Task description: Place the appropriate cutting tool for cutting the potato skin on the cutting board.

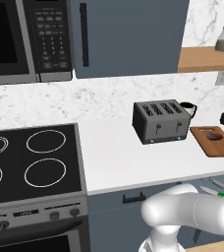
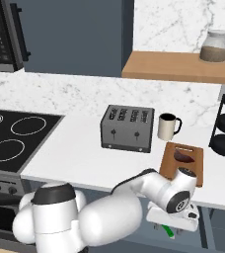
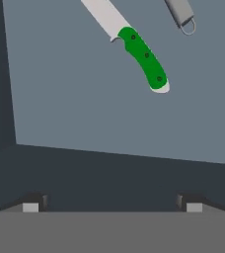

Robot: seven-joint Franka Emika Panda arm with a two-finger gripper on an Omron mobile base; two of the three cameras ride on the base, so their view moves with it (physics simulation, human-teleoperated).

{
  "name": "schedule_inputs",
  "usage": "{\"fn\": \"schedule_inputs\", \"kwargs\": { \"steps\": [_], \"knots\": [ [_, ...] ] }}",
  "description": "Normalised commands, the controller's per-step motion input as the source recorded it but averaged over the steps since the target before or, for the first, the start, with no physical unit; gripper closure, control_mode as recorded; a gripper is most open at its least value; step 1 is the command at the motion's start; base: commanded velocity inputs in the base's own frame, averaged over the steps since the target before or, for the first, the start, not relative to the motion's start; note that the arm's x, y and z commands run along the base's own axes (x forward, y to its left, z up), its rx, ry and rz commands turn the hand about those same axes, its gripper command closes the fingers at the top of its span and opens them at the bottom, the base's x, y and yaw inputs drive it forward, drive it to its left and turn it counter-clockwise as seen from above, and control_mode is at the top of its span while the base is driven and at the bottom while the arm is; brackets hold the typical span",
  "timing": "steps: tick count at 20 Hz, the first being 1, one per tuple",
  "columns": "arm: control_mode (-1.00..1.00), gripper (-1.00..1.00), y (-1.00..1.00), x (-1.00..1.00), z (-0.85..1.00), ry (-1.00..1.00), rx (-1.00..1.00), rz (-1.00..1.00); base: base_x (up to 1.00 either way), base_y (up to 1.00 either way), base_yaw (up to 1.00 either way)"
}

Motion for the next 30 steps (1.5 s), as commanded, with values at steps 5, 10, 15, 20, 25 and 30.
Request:
{"fn": "schedule_inputs", "kwargs": {
  "steps": [5,10,15,20,25,30],
  "knots": [
    [-1.0,-1.0,0.0,0.0,-0.36,-0.02,0.0,0.0,0.0,0.0,0.0],
    [-1.0,-1.0,0.0,0.0,-0.26,-0.01,0.0,0.0,0.0,0.0,0.0],
    [-1.0,-1.0,0.0,-0.04,-0.27,-0.01,0.0,0.0,0.0,0.0,0.0],
    [-1.0,-1.0,0.0,-0.29,-0.16,0.0,0.0,0.0,0.0,0.0,0.0],
    [-1.0,-1.0,0.0,-0.5,0.0,0.0,0.0,0.0,0.0,0.0,0.0],
    [-1.0,-1.0,0.02,-0.71,0.06,0.0,0.0,0.0,0.0,0.0,0.0]
  ]
}}
